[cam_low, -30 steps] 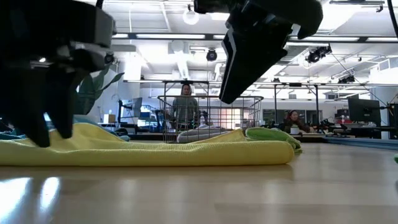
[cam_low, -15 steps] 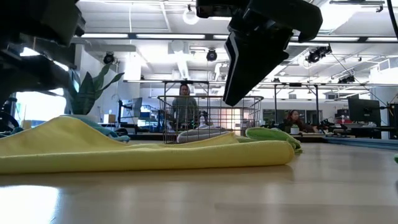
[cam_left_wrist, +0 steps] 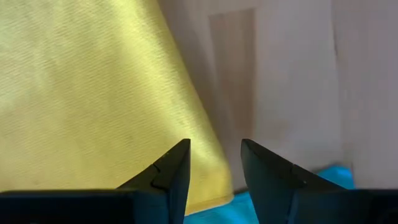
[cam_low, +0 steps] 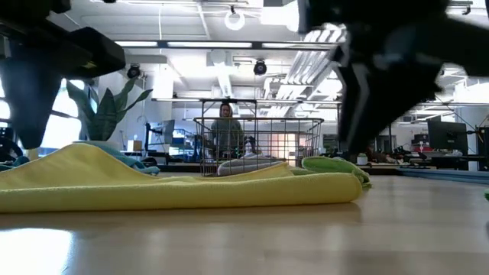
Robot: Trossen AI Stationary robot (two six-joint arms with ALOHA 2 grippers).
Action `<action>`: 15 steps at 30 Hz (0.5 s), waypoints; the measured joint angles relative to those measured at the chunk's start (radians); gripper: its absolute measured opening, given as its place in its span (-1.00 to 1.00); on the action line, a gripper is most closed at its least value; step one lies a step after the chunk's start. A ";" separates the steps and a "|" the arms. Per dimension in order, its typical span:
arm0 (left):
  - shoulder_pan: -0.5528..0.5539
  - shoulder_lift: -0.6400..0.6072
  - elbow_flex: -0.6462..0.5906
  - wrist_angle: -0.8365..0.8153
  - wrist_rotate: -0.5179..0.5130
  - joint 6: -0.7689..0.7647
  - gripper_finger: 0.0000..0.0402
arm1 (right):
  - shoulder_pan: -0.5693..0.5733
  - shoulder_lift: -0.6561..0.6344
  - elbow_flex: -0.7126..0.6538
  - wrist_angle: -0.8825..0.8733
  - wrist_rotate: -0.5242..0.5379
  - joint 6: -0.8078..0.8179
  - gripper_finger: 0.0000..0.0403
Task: Fold microfiber towels
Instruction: Fold the yellow microfiber towel
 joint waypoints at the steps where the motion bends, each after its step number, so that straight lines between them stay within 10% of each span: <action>1: 0.007 0.000 0.000 -0.011 -0.001 0.007 -0.35 | 0.005 -0.001 -0.023 0.017 0.000 0.021 -0.34; 15: 0.159 0.000 -0.001 -0.150 -0.012 0.149 -0.35 | 0.006 -0.269 -0.486 0.472 -0.081 0.289 -0.34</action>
